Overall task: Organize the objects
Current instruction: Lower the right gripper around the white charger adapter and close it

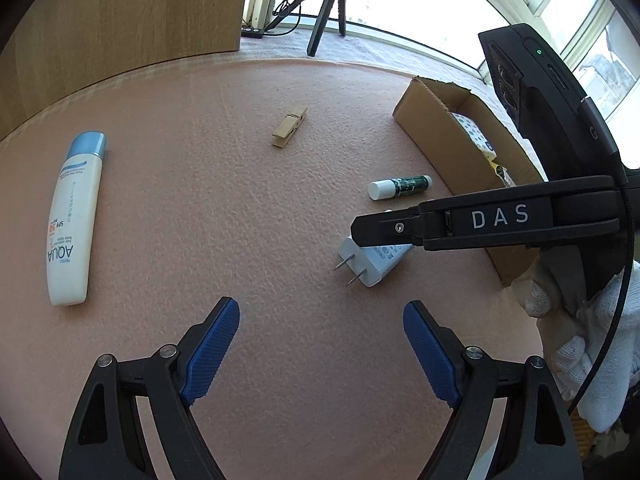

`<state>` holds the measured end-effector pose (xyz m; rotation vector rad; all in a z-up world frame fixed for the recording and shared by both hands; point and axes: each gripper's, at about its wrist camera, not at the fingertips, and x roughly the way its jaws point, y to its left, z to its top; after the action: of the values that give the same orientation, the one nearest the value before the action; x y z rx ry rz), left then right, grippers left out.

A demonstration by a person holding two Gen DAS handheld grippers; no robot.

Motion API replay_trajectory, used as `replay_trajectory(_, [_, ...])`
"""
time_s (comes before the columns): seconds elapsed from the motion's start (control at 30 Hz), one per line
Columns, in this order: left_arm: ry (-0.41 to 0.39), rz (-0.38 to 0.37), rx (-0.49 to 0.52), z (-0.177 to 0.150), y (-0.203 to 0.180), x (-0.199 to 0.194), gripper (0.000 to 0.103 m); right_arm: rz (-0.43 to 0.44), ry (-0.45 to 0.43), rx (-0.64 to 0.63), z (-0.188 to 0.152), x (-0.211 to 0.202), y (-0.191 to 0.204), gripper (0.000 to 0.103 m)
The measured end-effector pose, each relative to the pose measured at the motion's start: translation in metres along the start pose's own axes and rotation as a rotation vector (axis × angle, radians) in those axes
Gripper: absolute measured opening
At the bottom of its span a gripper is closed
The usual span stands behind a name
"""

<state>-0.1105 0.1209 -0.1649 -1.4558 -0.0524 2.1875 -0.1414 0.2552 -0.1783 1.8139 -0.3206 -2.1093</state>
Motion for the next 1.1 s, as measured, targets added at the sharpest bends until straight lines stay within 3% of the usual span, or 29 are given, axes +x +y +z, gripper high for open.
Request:
replay_trajectory(0.33, [0.012,0.01,-0.027,-0.013,0.018,-0.003,0.084,0.067,0.04,-0.039,-0.018,0.012,0.033,0.04])
replay_trajectory(0.47, [0.009,0.009,-0.029,-0.015,0.017,-0.004,0.084,0.041,-0.002,-0.083,-0.023,0.005,0.037,0.043])
replay_trajectory(0.6, [0.005,0.01,-0.034,-0.015,0.018,-0.003,0.084,0.004,-0.055,-0.11,-0.026,-0.002,0.033,0.052])
replay_trajectory(0.77, [0.009,0.016,-0.046,-0.018,0.019,0.002,0.085,0.009,-0.109,-0.127,-0.027,-0.011,0.025,0.06])
replay_trajectory(0.87, [0.007,0.017,-0.068,-0.02,0.021,0.002,0.084,0.028,-0.117,-0.157,-0.029,-0.011,0.026,0.061])
replay_trajectory(1.1, [0.004,0.029,-0.081,-0.023,0.02,0.005,0.085,-0.024,-0.101,-0.253,-0.033,-0.005,0.039,0.062])
